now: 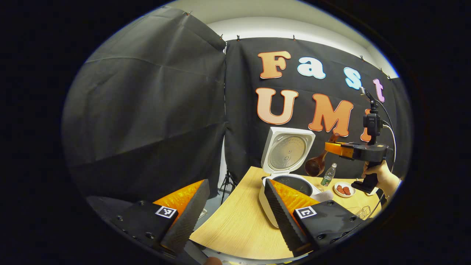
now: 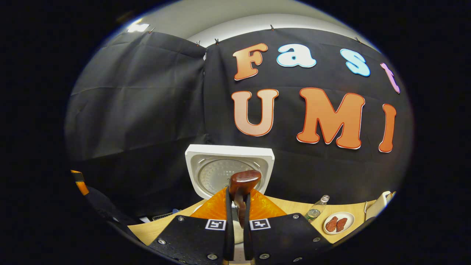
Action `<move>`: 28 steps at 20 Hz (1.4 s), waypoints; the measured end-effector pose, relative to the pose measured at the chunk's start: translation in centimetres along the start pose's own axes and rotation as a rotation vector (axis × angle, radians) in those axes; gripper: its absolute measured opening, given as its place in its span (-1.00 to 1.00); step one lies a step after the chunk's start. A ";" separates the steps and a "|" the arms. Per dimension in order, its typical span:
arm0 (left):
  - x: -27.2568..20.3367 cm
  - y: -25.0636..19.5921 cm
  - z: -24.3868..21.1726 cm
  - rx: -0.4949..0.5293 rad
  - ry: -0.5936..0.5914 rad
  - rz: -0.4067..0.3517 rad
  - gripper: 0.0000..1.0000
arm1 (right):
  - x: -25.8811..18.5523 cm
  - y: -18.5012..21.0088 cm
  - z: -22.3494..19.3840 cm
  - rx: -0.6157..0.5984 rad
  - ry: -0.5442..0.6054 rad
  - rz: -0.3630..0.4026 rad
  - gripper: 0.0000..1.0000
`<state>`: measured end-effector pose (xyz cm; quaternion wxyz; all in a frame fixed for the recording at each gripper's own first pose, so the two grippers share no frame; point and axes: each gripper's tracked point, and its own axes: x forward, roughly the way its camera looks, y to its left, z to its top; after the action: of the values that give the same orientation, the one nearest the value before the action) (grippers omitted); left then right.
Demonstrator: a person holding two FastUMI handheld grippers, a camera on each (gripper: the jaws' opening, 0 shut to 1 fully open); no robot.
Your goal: Close the left gripper, press the button to open the rice cooker; take a wooden spoon from the chopstick holder with the right hand, scoop a spoonful of rice and pour it into the rice cooker, then put the wooden spoon back into the chopstick holder.
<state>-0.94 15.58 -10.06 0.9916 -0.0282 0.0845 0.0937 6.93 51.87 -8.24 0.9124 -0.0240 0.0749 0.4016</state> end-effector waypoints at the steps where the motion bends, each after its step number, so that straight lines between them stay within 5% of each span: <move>1: -0.1 0.0 0.1 -0.001 0.000 0.002 1.00 | -0.1 -0.2 -0.2 0.021 0.002 -0.003 -0.82; 9: -0.6 -0.3 1.8 0.026 -0.044 -0.014 1.00 | -3.9 -6.3 0.0 0.389 0.022 -0.044 -0.82; 19: 1.1 -2.5 4.1 -0.002 -0.096 -0.042 1.00 | -18.2 -22.6 -6.2 0.549 0.020 -0.344 -0.82; 28: 2.2 -4.0 4.4 0.001 -0.116 -0.056 1.00 | -29.7 -29.4 -14.8 0.658 0.050 -0.564 -0.81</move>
<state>2.65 12.35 -5.97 0.9971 -0.0248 0.0260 0.0675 7.05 8.76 -18.67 0.9434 0.2389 0.2113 0.0909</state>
